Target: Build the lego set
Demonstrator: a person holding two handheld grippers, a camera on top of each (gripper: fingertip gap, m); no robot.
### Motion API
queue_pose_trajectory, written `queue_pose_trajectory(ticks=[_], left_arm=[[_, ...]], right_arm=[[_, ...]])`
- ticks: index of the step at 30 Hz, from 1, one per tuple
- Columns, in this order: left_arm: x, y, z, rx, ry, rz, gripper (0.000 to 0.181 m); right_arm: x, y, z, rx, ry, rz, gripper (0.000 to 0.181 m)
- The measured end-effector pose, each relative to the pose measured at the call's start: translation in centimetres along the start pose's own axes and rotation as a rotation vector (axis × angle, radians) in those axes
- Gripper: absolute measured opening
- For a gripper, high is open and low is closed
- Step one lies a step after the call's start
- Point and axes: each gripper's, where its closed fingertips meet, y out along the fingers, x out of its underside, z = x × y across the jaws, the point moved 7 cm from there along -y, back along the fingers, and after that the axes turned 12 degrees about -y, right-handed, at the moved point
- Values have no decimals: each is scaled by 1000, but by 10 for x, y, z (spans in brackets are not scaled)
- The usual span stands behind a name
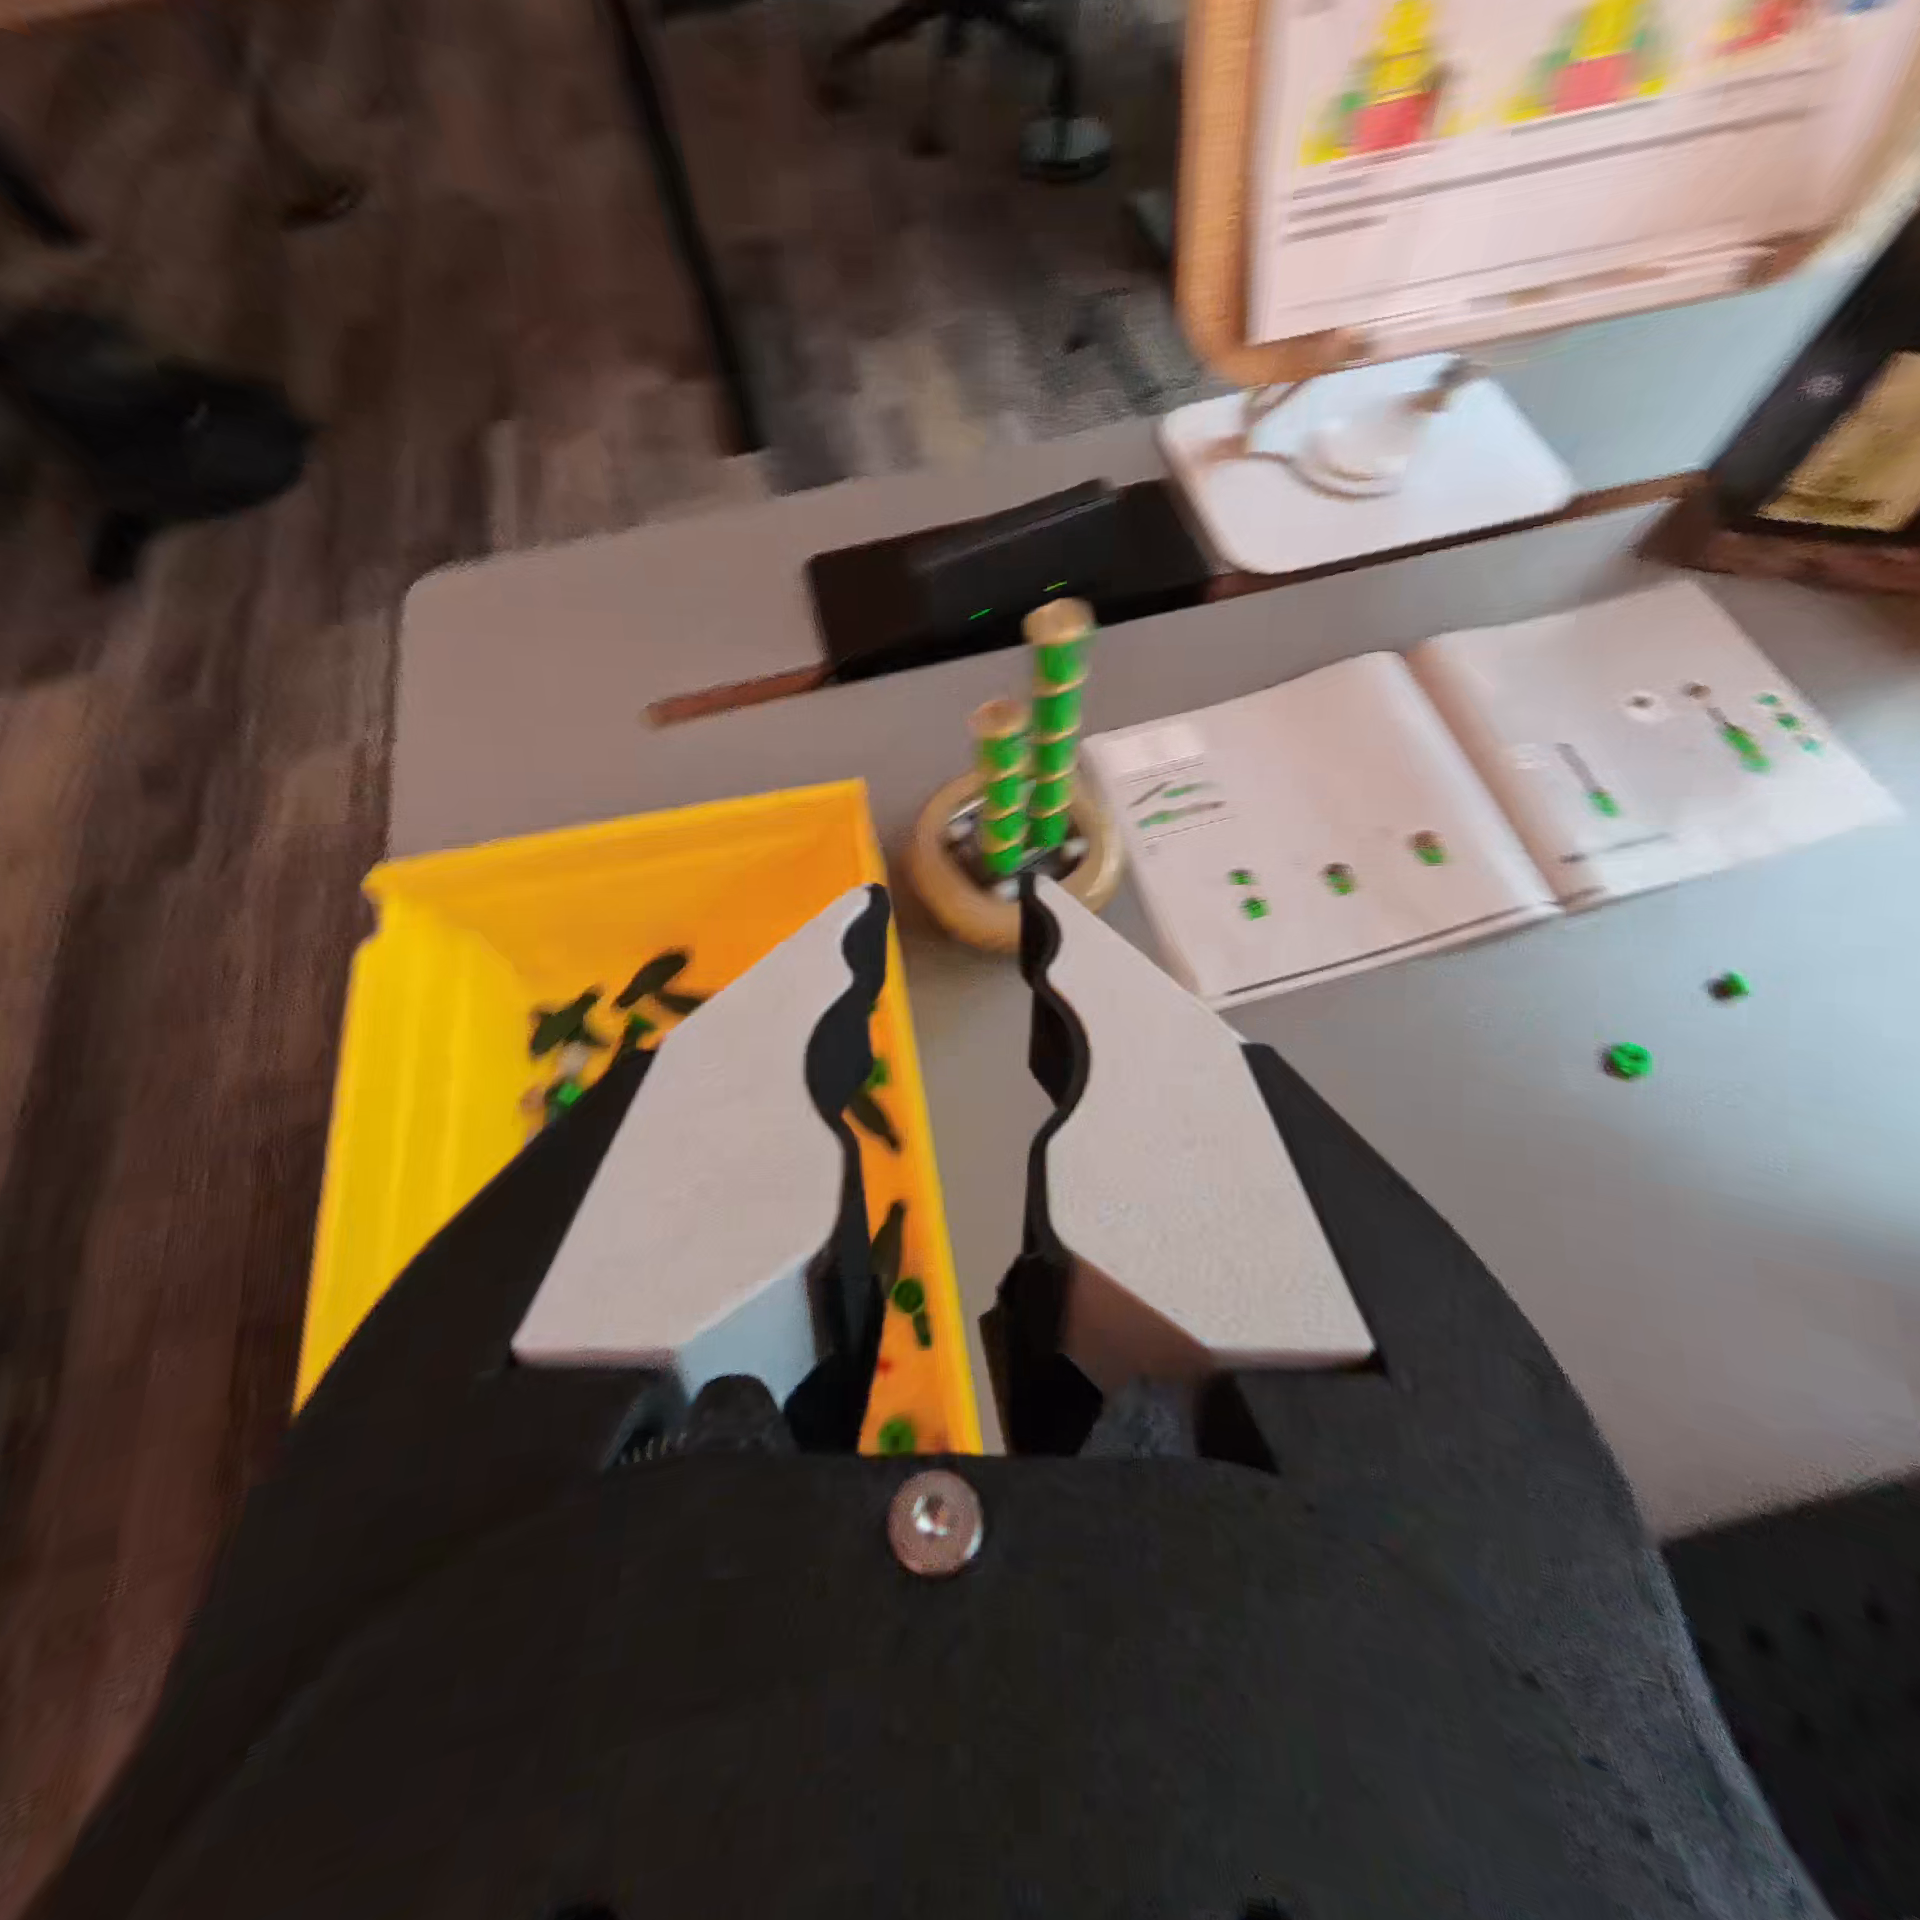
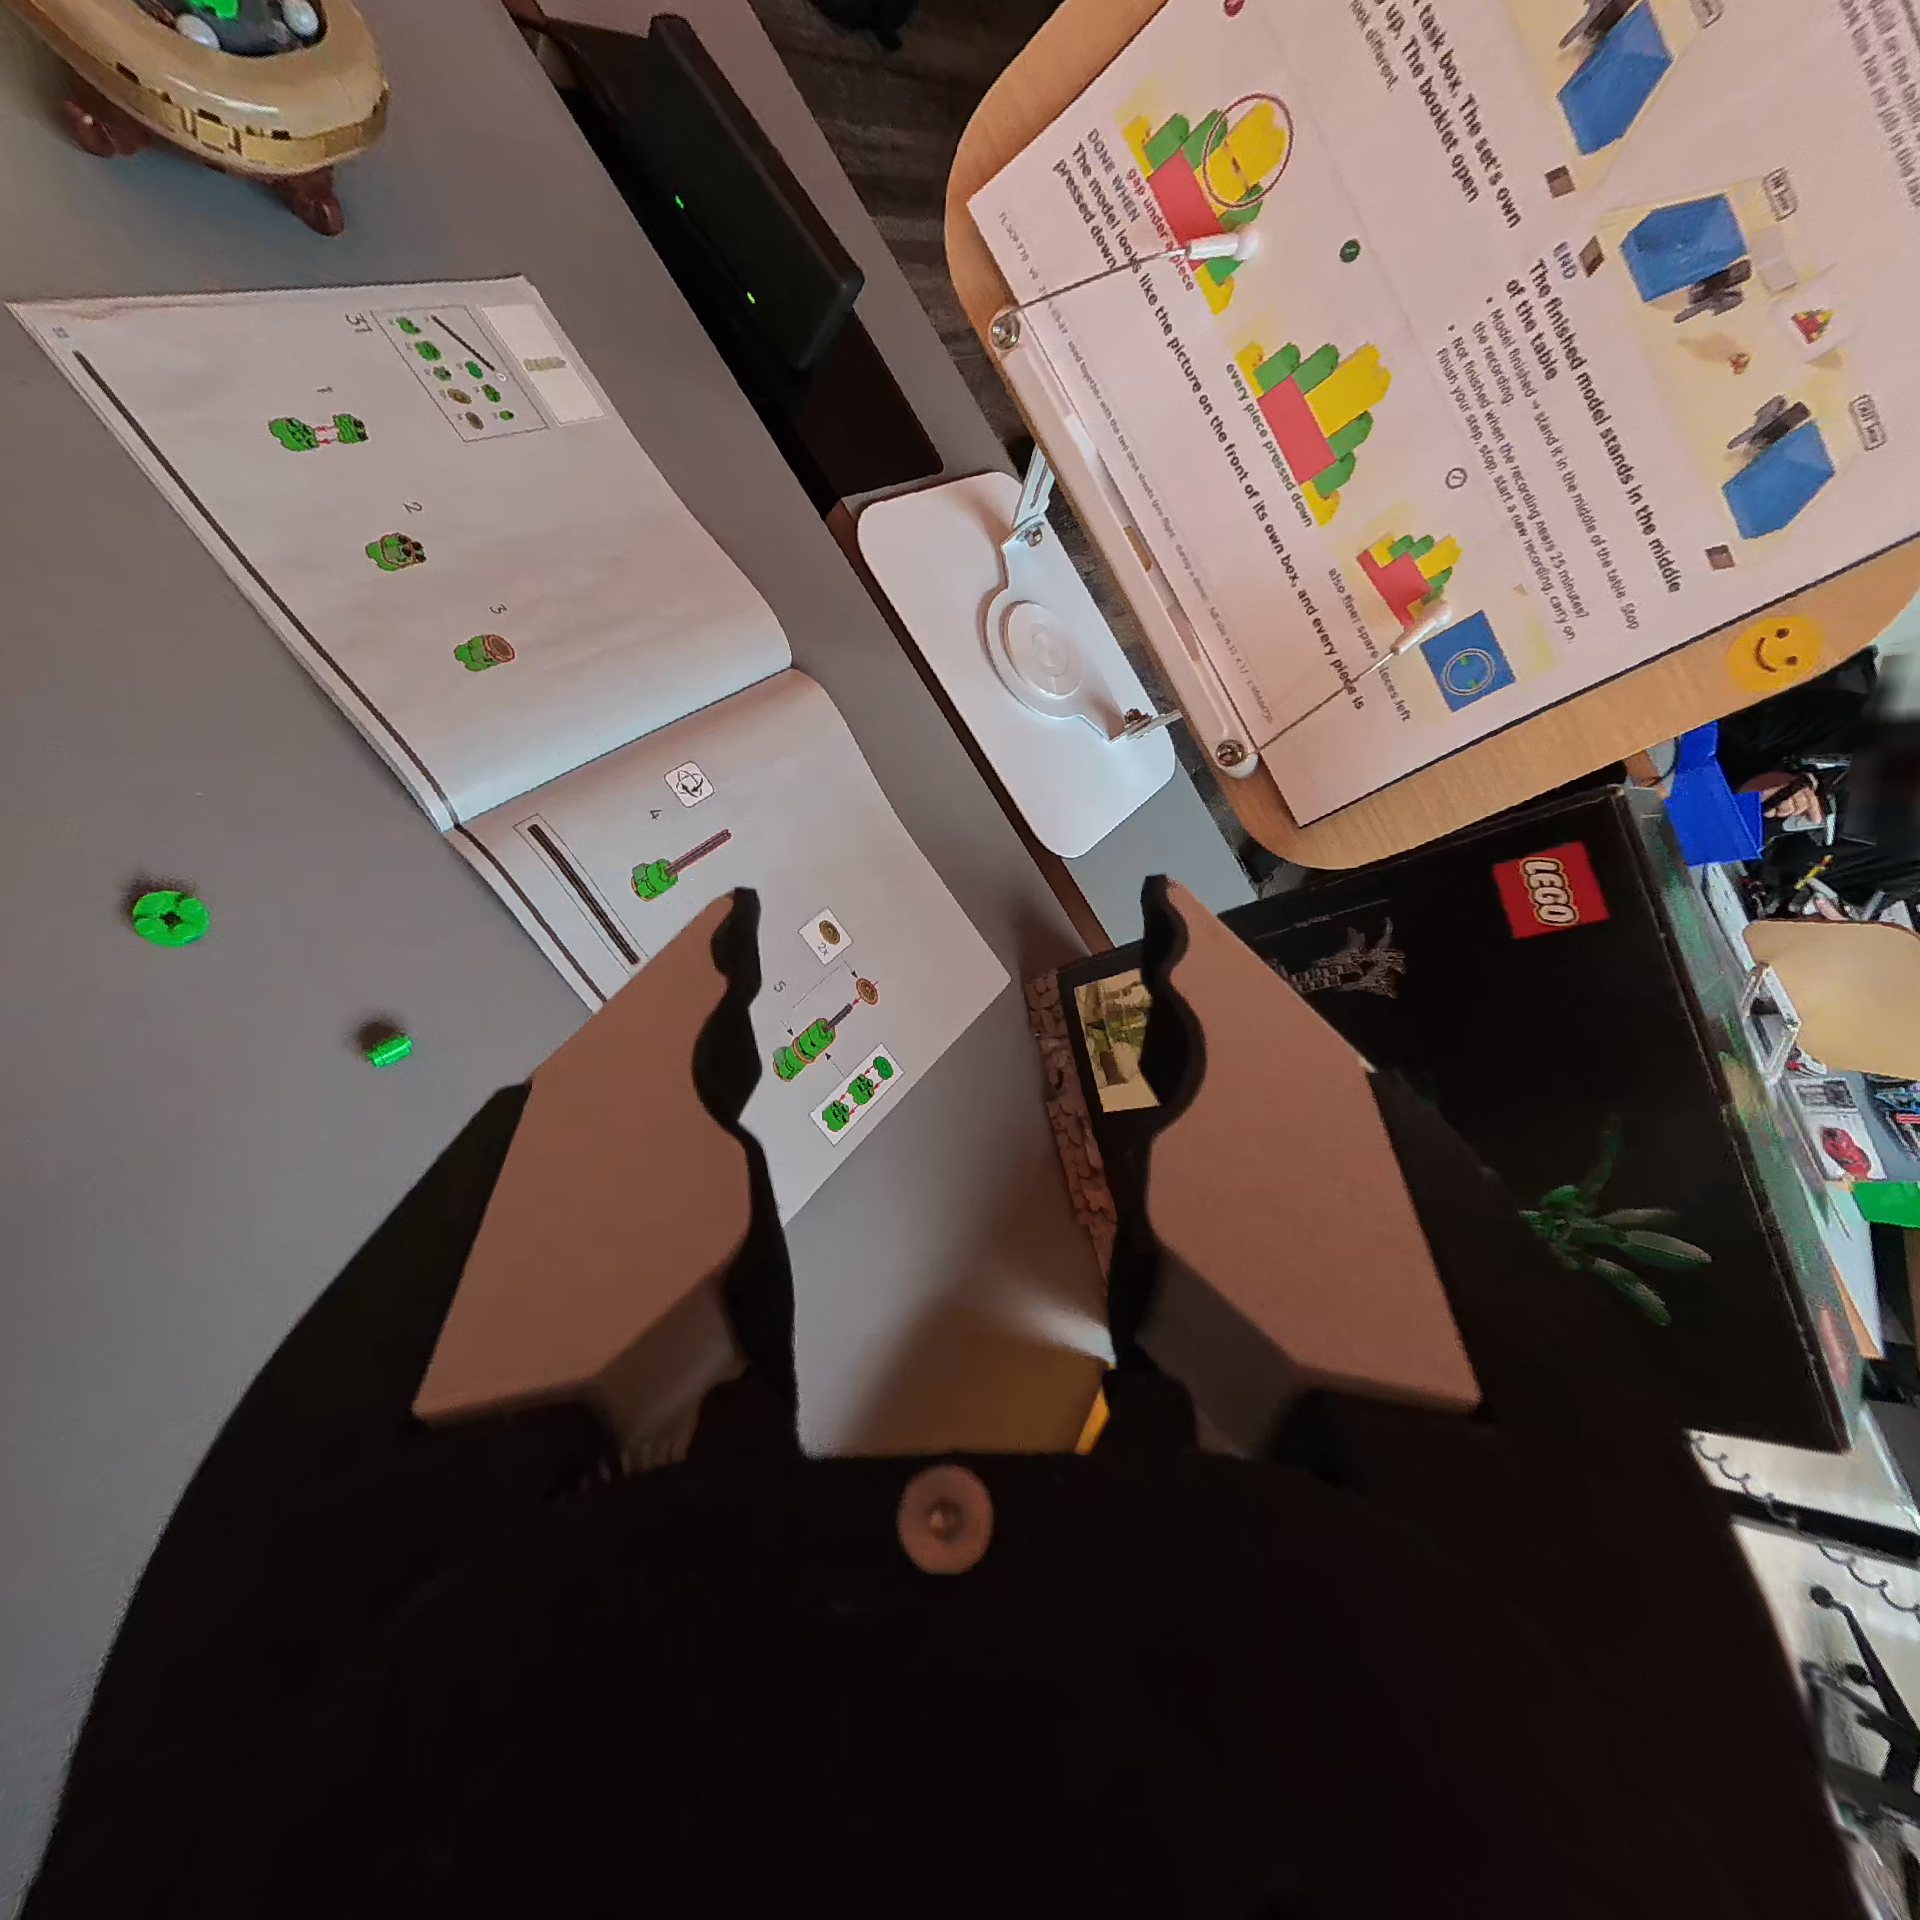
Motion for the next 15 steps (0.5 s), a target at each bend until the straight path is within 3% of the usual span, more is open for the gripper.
queue_pose_trajectory(ticks=[1,8,15], left_arm=[[6,-1,-19,-22,-48,-24,26],[59,32,-116,-213,-245,-397,25],[79,63,-144,-162,-343,-520,21]], right_arm=[[1,2,0,2,-1,-14,74],[3,13,-4,0,-23,-73,74],[11,11,1,28,-18,-124,74]])
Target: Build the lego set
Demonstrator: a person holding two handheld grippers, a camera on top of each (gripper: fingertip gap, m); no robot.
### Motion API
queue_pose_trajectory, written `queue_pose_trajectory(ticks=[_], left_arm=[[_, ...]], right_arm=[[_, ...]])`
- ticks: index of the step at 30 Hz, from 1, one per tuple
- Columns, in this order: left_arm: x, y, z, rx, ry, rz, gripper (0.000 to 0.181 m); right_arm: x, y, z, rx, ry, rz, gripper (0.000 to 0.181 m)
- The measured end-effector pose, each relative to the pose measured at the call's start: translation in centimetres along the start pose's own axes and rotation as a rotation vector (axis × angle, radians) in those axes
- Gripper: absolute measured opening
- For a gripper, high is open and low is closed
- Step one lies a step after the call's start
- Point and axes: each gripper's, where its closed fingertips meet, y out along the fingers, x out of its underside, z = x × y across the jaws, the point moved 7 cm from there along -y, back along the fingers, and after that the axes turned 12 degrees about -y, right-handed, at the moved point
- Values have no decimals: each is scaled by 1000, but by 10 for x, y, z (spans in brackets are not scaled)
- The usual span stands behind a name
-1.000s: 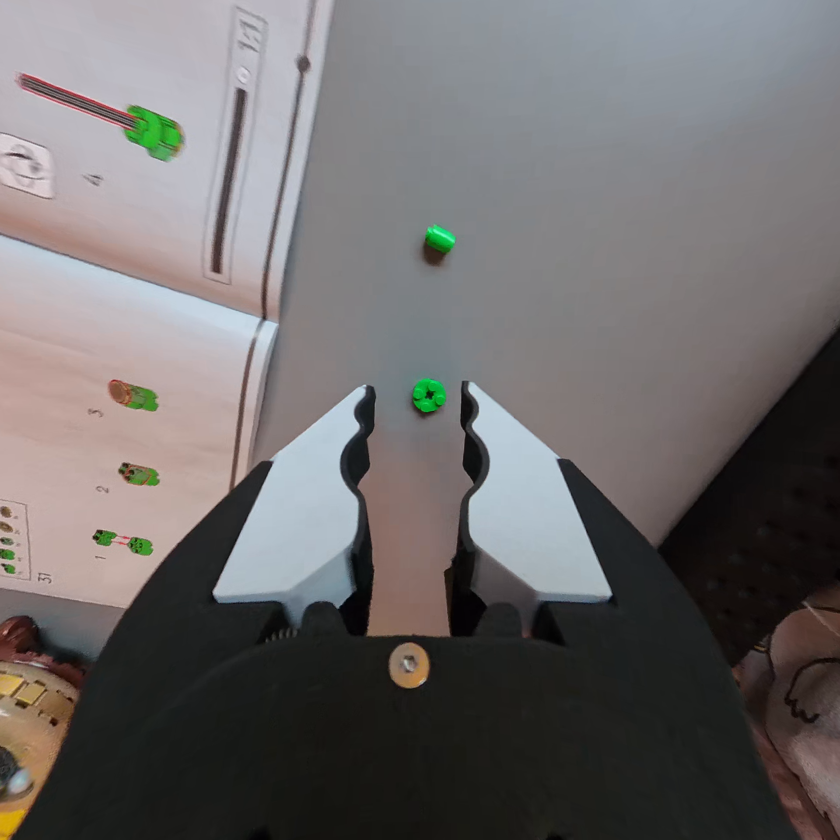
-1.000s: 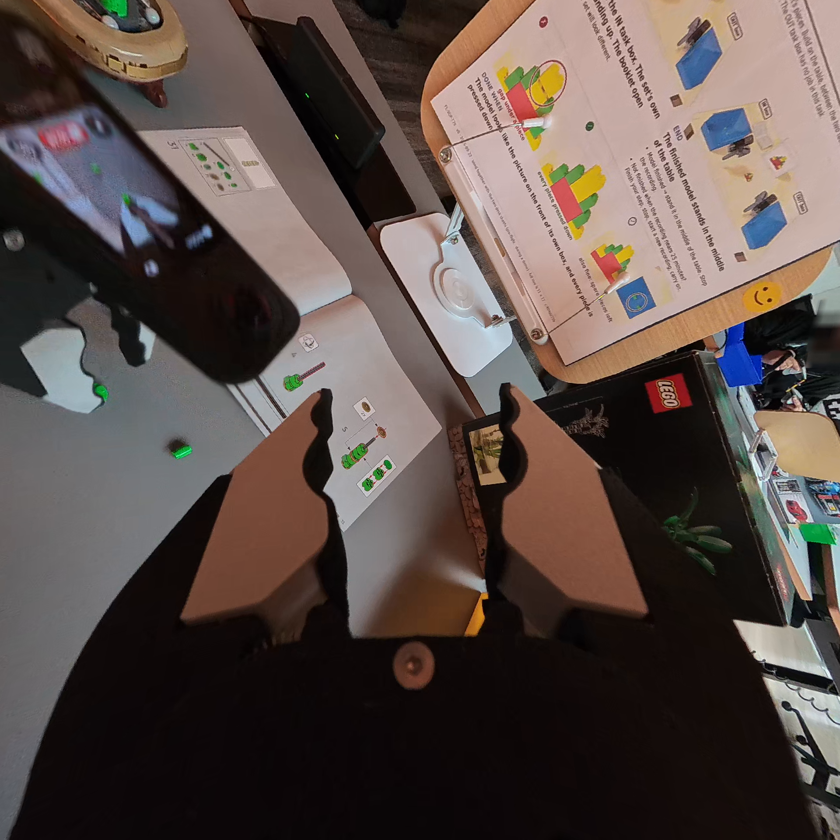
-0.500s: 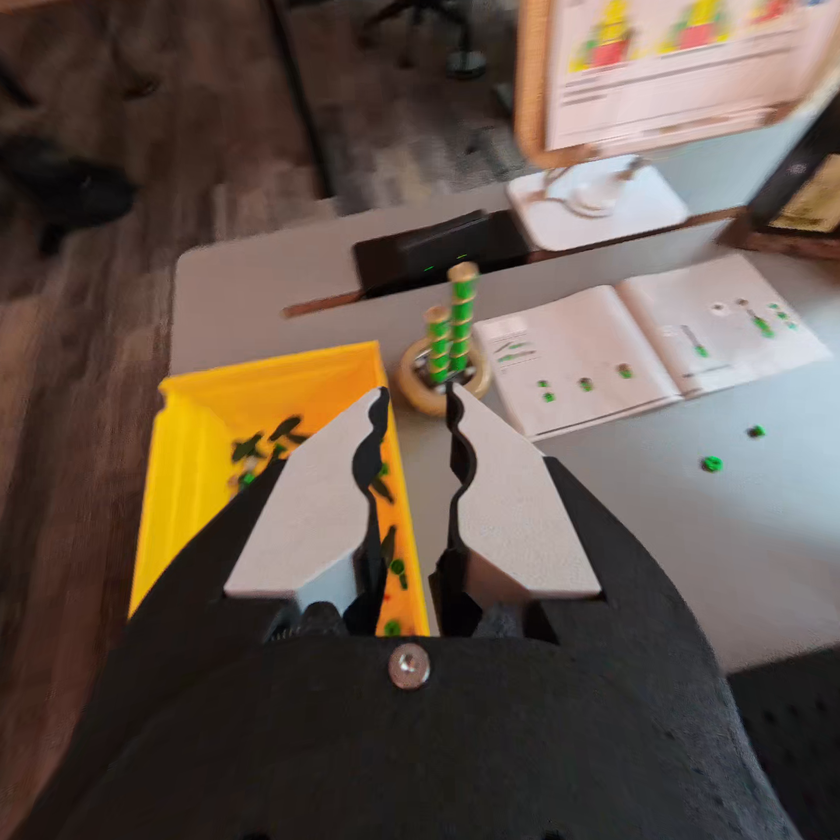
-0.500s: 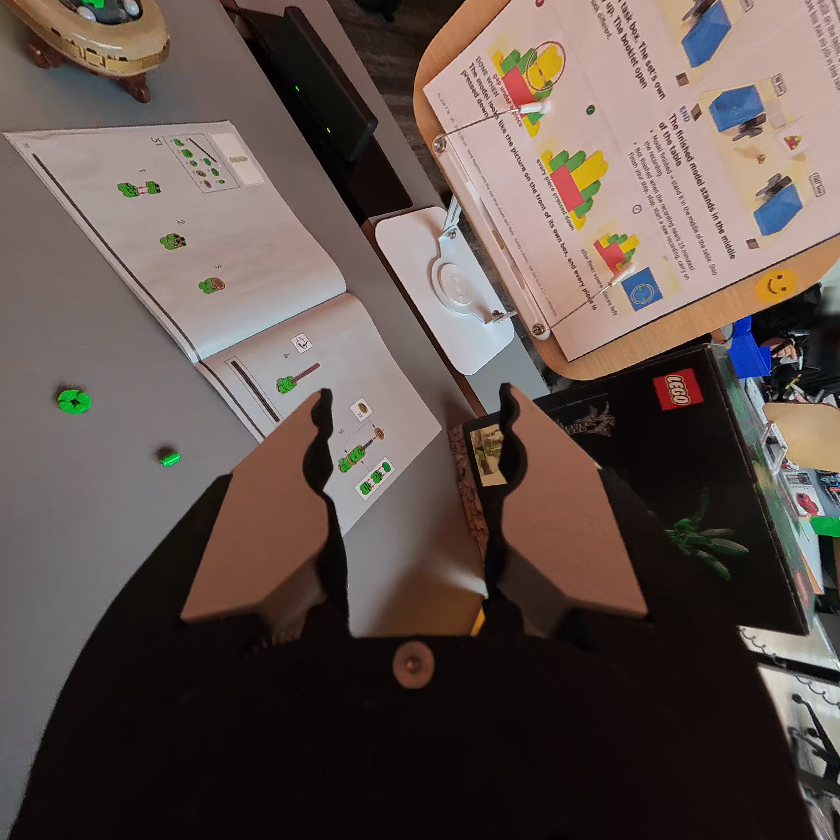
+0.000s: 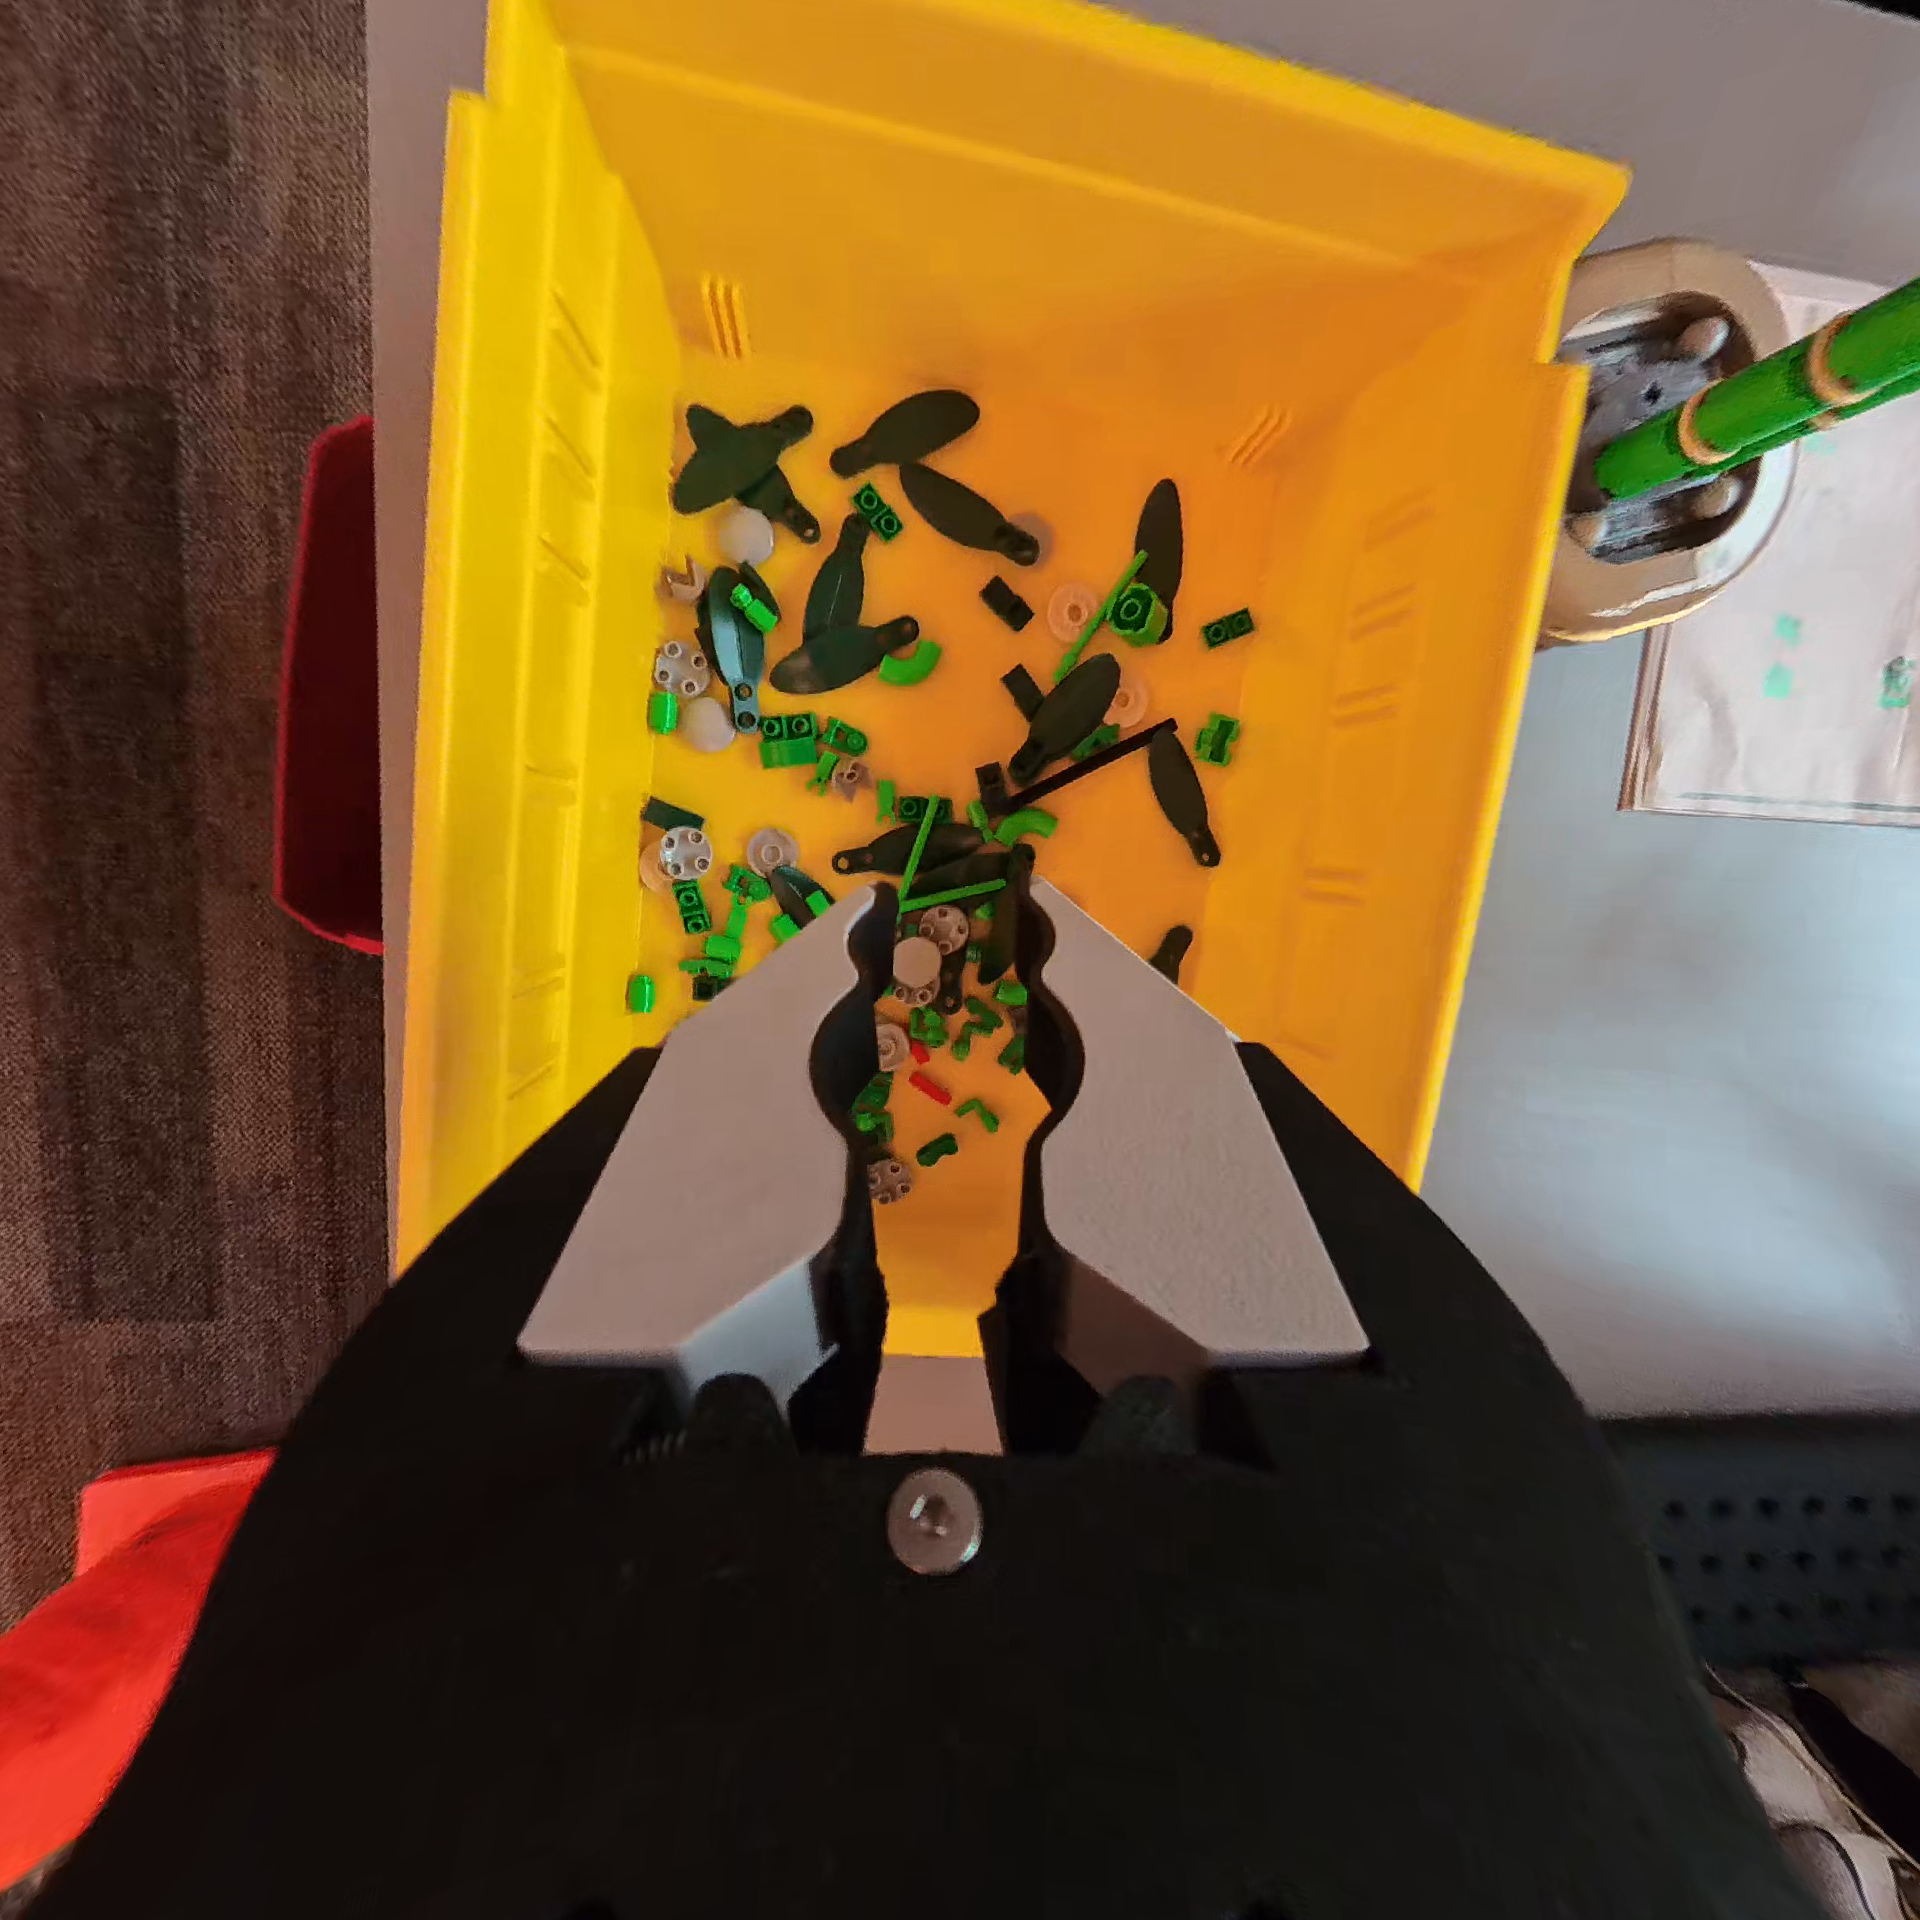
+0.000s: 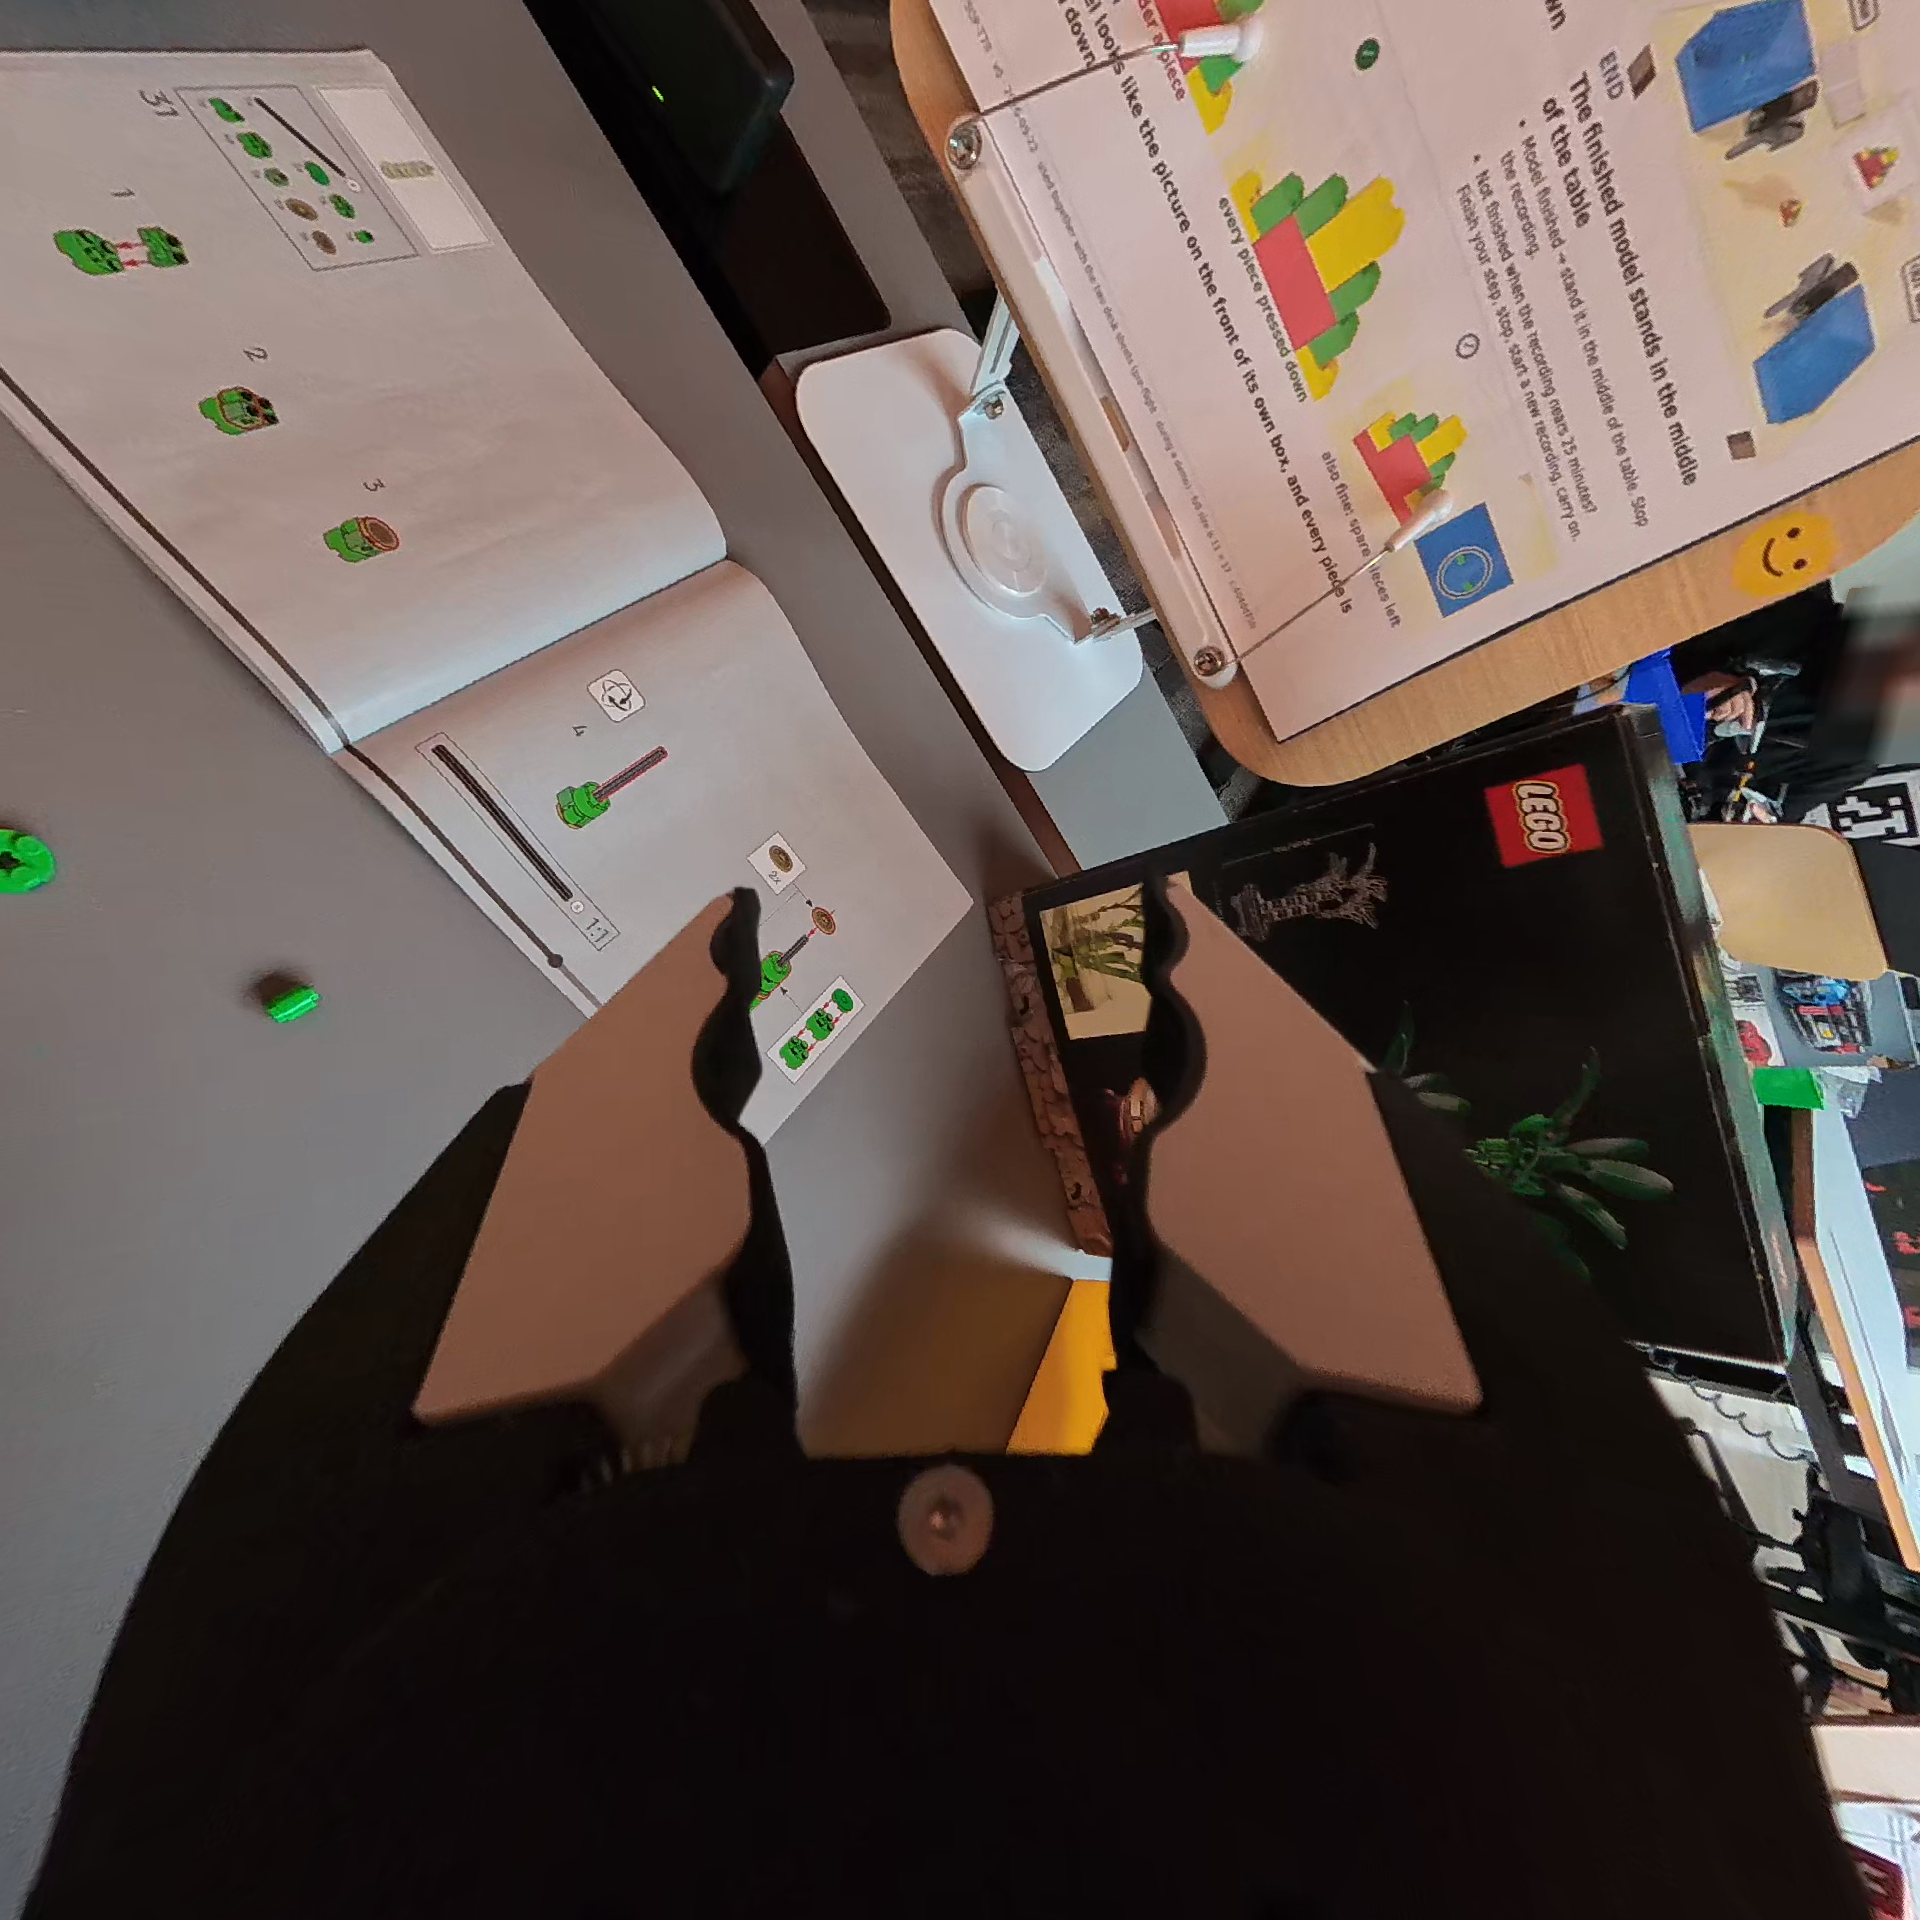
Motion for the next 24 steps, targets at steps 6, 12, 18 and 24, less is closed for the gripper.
queue_pose_trajectory(ticks=[6,12,18,24], left_arm=[[33,13,-14,34,-83,-230,20],[39,20,-31,-28,-144,-271,27],[35,36,-39,-103,-131,-320,16],[32,57,-49,-156,-129,-373,11]], right_arm=[[4,2,1,4,2,-17,74],[9,9,0,-10,-2,-47,74],[9,11,-1,-20,-6,-49,74],[7,12,-3,-26,-13,-45,74]])
